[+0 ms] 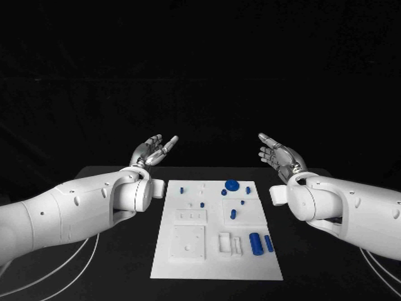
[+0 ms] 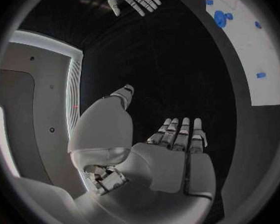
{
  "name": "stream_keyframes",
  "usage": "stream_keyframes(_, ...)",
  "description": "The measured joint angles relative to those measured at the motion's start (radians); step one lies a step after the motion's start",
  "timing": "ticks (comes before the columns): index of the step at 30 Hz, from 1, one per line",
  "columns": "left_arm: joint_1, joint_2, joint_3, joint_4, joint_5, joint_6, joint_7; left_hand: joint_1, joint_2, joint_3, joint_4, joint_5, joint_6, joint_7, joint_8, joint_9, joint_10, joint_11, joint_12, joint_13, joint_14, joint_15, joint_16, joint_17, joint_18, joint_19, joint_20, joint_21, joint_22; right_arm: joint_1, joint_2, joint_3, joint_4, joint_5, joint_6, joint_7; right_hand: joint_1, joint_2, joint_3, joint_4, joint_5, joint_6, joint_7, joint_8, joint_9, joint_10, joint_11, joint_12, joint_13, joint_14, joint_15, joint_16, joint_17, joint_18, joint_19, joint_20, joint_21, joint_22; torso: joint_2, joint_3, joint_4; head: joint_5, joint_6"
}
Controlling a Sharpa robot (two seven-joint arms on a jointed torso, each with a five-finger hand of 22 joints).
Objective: Assemble the parts on the task board
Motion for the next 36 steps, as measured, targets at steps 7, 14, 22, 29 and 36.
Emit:
stream_keyframes(7, 0.043, 0.030, -0.033, -0.083, 0.006, 0.101, -0.048, 0.027, -0.005, 0.007, 0.007, 0.002, 0.004, 0.004, 0.004, 0.010, 0.008, 0.002, 0.003, 0.002, 0.005, 0.005, 0.005, 0.009, 0.000, 0.000, 0.004, 0.011, 0.024, 0.069, 0.017, -0.048, -0.091, 0.005, 0.184, -0.102, 0.062, -0.001, 0.031, -0.031, 0.015, 0.016, 0.003, 0.016, 0.014, 0.030, 0.006, 0.008, 0.004, 0.017, 0.017, 0.019, 0.019, 0.000, 0.009, 0.008, 0.012, 0.070, 0.000, 0.0000, -0.0001, 0.000, 0.000)
stream_keyframes(14, 0.045, 0.025, -0.035, -0.081, 0.008, 0.148, -0.073, 0.063, 0.030, -0.015, -0.005, 0.002, 0.054, 0.028, 0.064, 0.096, 0.119, 0.036, 0.033, 0.021, 0.097, 0.027, 0.106, 0.142, 0.000, 0.002, 0.004, 0.071, 0.137, 0.090, 0.038, -0.063, -0.152, -0.026, 0.288, -0.161, 0.192, -0.041, 0.143, -0.091, 0.030, 0.128, 0.010, 0.102, 0.087, 0.206, 0.022, 0.049, 0.026, 0.137, 0.036, 0.097, 0.086, 0.014, 0.085, 0.007, 0.052, 0.286, 0.000, -0.0003, -0.0002, 0.000, 0.000)
stream_keyframes(22, 0.045, -0.026, -0.036, -0.040, -0.005, 0.204, -0.091, 0.288, 0.116, -0.106, -0.068, 0.138, 0.445, 0.056, 0.254, 0.260, 0.620, 0.099, 0.206, 0.100, 0.567, 0.047, 0.324, 0.246, 0.071, 0.360, -0.013, 0.294, 0.392, 0.091, 0.094, -0.057, -0.300, -0.402, 0.278, -0.168, 0.339, -0.123, 0.306, -0.124, 0.050, 0.322, 0.025, 0.192, 0.135, 0.440, -0.001, 0.105, 0.048, 0.335, 0.017, 0.188, 0.137, 0.075, 0.261, -0.006, 0.109, 0.476, 0.001, -0.0018, 0.0000, -0.003, -0.002)
stream_keyframes(29, 0.051, -0.081, -0.035, 0.035, -0.065, 0.229, -0.104, 0.383, 0.124, -0.051, -0.123, 0.130, 0.672, 0.058, 0.273, 0.224, 0.884, 0.015, 0.297, 0.139, 0.875, -0.079, 0.446, 0.280, 0.126, 0.665, -0.074, 0.363, 0.344, 0.092, 0.112, -0.022, -0.306, -0.727, 0.265, -0.168, 0.429, -0.175, 0.381, -0.135, 0.081, 0.497, 0.047, 0.242, 0.154, 0.636, -0.053, 0.147, 0.064, 0.566, -0.065, 0.280, 0.192, 0.157, 0.486, -0.019, 0.161, 0.509, 0.011, 0.0022, 0.0005, -0.001, 0.002)
stream_keyframes(36, 0.052, -0.142, -0.035, 0.142, -0.150, 0.272, -0.120, 0.387, 0.128, -0.048, -0.193, 0.121, 0.756, 0.034, 0.248, 0.206, 0.996, -0.032, 0.320, 0.172, 0.975, -0.140, 0.543, 0.327, 0.133, 0.775, -0.120, 0.414, 0.344, 0.097, 0.141, -0.018, -0.320, -1.029, 0.268, -0.173, 0.500, -0.214, 0.394, -0.138, 0.101, 0.615, 0.051, 0.255, 0.167, 0.773, -0.107, 0.159, 0.079, 0.847, -0.174, 0.411, 0.289, 0.202, 0.785, -0.071, 0.265, 0.522, 0.030, 0.0054, 0.0057, -0.007, 0.006)
